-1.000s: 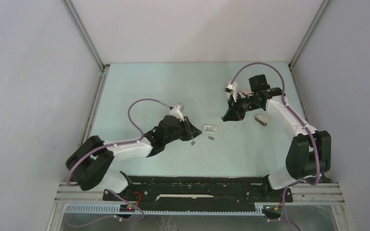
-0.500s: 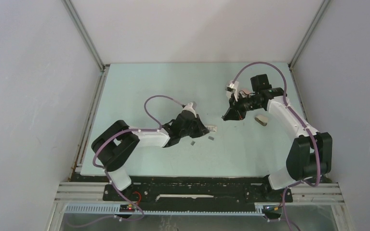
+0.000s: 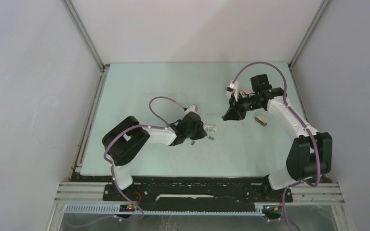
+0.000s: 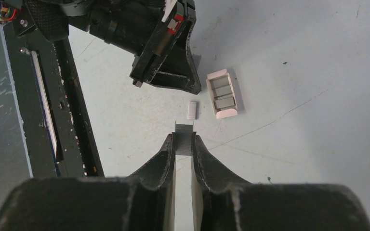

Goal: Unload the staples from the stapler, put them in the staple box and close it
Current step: Adjust the staple box at the center of the board, then place the staple in the staple box, then adjust the staple box at the center of the board.

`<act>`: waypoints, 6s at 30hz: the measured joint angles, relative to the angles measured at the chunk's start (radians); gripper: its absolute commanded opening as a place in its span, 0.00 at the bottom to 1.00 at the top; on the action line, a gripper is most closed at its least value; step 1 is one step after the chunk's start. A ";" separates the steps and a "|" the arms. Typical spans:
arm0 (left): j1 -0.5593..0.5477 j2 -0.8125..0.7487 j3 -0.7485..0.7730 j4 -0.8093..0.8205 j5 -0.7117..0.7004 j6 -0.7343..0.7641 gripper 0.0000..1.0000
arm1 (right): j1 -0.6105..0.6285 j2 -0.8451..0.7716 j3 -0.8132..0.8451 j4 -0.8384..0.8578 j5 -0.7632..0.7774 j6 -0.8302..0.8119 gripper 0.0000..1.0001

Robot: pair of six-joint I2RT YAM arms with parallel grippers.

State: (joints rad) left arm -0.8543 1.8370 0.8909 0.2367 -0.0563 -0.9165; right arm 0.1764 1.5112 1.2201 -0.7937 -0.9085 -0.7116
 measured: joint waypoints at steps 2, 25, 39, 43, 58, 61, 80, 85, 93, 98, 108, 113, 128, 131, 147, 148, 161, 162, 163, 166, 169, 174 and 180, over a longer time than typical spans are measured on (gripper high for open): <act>0.003 0.009 0.014 -0.014 -0.016 0.000 0.04 | 0.000 0.000 0.000 0.000 0.000 0.000 0.12; 0.047 0.026 0.092 -0.087 -0.035 0.084 0.08 | 0.012 -0.026 -0.049 -0.006 0.052 -0.148 0.14; 0.087 -0.726 -0.034 -0.324 -0.030 0.423 0.80 | 0.287 0.089 -0.031 -0.034 0.355 -0.681 0.15; 0.265 -0.904 -0.011 -0.475 0.071 0.531 0.92 | 0.318 0.217 0.066 -0.048 0.418 -0.745 0.15; 0.459 -1.050 -0.099 -0.626 0.054 0.871 0.96 | 0.372 0.419 0.255 -0.100 0.534 -0.848 0.15; 0.459 -1.056 -0.104 -0.636 0.046 0.882 0.96 | 0.380 0.436 0.261 -0.113 0.544 -0.863 0.15; 0.463 -1.067 -0.104 -0.636 0.041 0.892 0.97 | 0.408 0.483 0.261 -0.150 0.587 -0.900 0.15; 0.464 -1.067 -0.104 -0.636 0.041 0.892 0.97 | 0.408 0.490 0.270 -0.148 0.594 -0.902 0.15; 0.465 -1.067 -0.104 -0.636 0.041 0.892 0.97 | 0.409 0.502 0.282 -0.143 0.605 -0.903 0.15; 0.465 -1.067 -0.104 -0.636 0.041 0.892 0.97 | 0.409 0.507 0.284 -0.143 0.615 -0.903 0.15; 0.465 -1.067 -0.104 -0.636 0.041 0.892 0.96 | 0.414 0.514 0.299 -0.137 0.619 -0.903 0.15; 0.465 -1.067 -0.104 -0.636 0.041 0.892 0.96 | 0.418 0.518 0.306 -0.138 0.619 -0.903 0.15; 0.465 -1.067 -0.104 -0.636 0.041 0.892 0.97 | 0.421 0.531 0.308 -0.138 0.623 -0.905 0.15; 0.465 -1.067 -0.104 -0.636 0.041 0.892 0.97 | 0.421 0.535 0.308 -0.138 0.624 -0.906 0.16; 0.465 -1.067 -0.104 -0.636 0.042 0.892 0.97 | 0.428 0.543 0.308 -0.137 0.627 -0.902 0.32; 0.465 -1.067 -0.104 -0.636 0.044 0.892 0.97 | 0.428 0.543 0.308 -0.137 0.627 -0.901 0.33; 0.467 -1.067 -0.104 -0.636 0.064 0.892 0.97 | 0.429 0.517 0.308 -0.146 0.627 -0.887 0.33; 0.467 -1.067 -0.104 -0.636 0.066 0.892 0.97 | 0.429 0.506 0.308 -0.149 0.626 -0.884 0.33; 0.467 -1.067 -0.104 -0.636 0.068 0.892 0.97 | 0.429 0.491 0.308 -0.153 0.622 -0.878 0.32; 0.467 -1.068 -0.104 -0.636 0.069 0.892 0.97 | 0.435 0.427 0.308 -0.170 0.614 -0.859 0.31; 0.467 -1.076 -0.107 -0.635 0.079 0.892 0.96 | 0.443 0.356 0.299 -0.176 0.608 -0.821 0.24; 0.469 -1.093 -0.116 -0.614 0.134 0.888 0.95 | 0.451 0.235 0.236 -0.173 0.554 -0.636 0.11; 0.470 -1.037 -0.116 -0.559 0.312 0.742 0.90 | 0.412 0.116 0.156 -0.172 0.363 -0.301 0.11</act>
State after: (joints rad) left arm -0.3847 0.8001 0.7750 -0.3222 0.2554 -0.1749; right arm 0.5884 1.6268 1.3762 -0.9653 -0.5457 -1.0126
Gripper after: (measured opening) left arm 0.922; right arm 0.108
